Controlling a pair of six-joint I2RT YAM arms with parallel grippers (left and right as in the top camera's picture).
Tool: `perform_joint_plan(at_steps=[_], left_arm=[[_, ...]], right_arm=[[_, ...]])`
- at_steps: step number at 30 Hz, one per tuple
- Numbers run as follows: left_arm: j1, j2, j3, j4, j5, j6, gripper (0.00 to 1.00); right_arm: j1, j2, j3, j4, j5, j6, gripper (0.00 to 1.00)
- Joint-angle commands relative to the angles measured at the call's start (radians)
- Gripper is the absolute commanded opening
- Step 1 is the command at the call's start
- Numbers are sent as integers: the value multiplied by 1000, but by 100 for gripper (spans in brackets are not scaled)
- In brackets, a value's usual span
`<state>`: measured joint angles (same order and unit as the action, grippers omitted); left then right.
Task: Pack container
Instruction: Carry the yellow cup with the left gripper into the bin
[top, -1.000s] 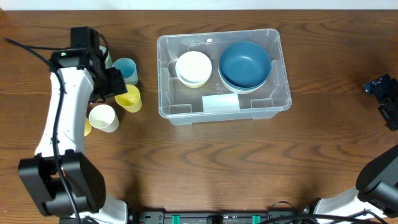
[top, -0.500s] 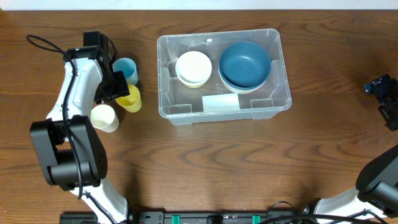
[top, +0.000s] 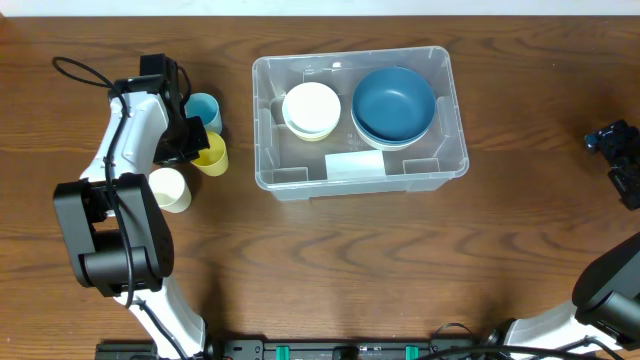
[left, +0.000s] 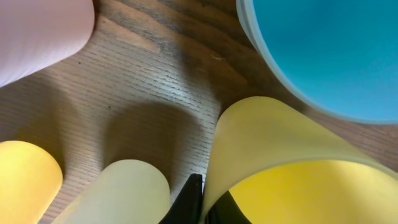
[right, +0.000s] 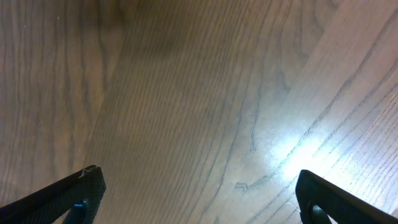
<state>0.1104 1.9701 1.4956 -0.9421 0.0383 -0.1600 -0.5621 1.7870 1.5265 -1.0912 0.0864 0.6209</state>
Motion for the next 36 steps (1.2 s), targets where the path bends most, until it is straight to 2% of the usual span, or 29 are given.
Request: perform_joint_plan(at_steps=[1, 7, 15, 21, 27, 29, 33, 36], left_arm=[[0, -13, 14, -14, 14, -3, 6], [0, -114, 39, -69, 79, -2, 6], [-3, -431, 42, -160, 179, -2, 6], [-105, -625, 42, -148, 281, -3, 6], [-343, -589, 42, -22, 288, -6, 6], [-401, -549, 42, 24, 263, -42, 6], [-480, -452, 46, 114, 237, -98, 6], [-494, -385, 91, 105, 233, -123, 6]], right_arm=[[-2, 3, -2, 0, 11, 14, 99], [-2, 3, -2, 0, 11, 14, 99], [-2, 3, -2, 0, 11, 14, 99], [-2, 3, -2, 0, 11, 14, 99], [-2, 3, -2, 0, 11, 14, 99], [-2, 3, -2, 0, 11, 14, 99], [-2, 3, -2, 0, 11, 14, 99], [-2, 3, -2, 0, 11, 14, 99]])
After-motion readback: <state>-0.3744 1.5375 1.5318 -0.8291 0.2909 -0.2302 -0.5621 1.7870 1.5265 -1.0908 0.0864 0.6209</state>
